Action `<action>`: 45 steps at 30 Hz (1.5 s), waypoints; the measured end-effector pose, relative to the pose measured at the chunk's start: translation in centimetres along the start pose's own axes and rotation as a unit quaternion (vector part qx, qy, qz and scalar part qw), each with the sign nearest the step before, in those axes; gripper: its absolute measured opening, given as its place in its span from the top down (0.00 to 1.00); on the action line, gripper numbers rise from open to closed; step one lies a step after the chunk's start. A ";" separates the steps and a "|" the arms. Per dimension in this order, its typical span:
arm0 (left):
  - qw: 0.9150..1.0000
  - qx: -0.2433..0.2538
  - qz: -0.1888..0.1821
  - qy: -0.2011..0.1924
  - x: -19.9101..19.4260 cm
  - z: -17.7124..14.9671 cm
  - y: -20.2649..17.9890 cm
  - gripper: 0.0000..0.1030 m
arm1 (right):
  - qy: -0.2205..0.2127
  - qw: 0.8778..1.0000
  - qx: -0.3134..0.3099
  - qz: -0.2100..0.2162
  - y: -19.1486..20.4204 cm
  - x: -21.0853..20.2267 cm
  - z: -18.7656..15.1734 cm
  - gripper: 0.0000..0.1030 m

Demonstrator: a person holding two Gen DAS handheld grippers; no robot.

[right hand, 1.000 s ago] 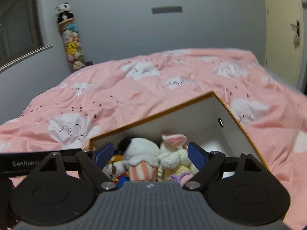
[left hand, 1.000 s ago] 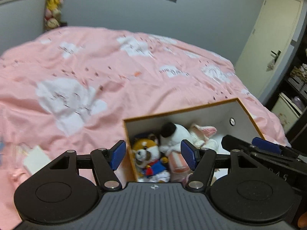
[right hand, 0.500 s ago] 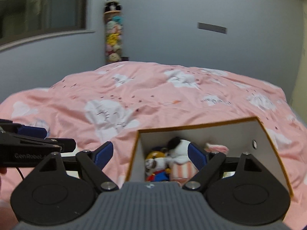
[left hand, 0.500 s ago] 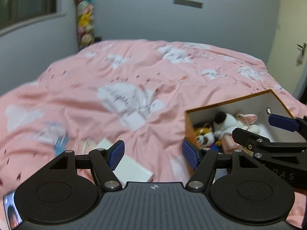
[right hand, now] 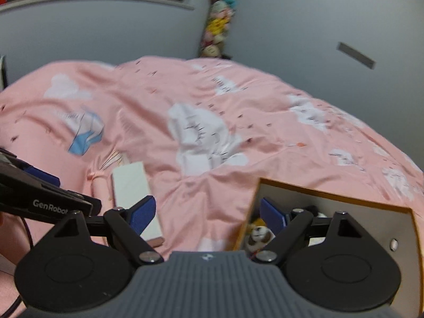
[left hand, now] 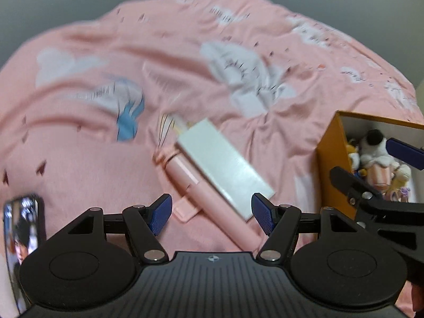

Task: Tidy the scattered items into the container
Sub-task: 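Withdraw both grippers and reach toward the pink selfie stick and white box, then grasp the pink selfie stick with the left gripper while the right grasps the white box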

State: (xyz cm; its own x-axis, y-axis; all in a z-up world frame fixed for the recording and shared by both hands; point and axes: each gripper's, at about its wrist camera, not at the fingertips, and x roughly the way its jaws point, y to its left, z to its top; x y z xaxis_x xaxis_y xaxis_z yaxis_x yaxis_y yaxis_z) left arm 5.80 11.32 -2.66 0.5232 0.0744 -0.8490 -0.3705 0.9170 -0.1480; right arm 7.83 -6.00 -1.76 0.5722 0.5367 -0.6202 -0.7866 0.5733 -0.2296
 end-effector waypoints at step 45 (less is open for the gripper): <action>0.984 -0.149 -0.017 0.092 6.0 3.4 5.2 0.47 | 0.228 0.942 0.091 0.227 1.8 17.8 0.7 0.45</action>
State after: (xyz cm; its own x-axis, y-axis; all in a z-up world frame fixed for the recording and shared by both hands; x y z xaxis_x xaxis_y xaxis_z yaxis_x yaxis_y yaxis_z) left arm 9.65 17.85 -6.74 0.4013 -0.0519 -0.9145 -0.5784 0.7598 -0.2969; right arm 16.79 4.99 -12.68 -0.0063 0.4539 -0.8910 -0.8492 0.4680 0.2445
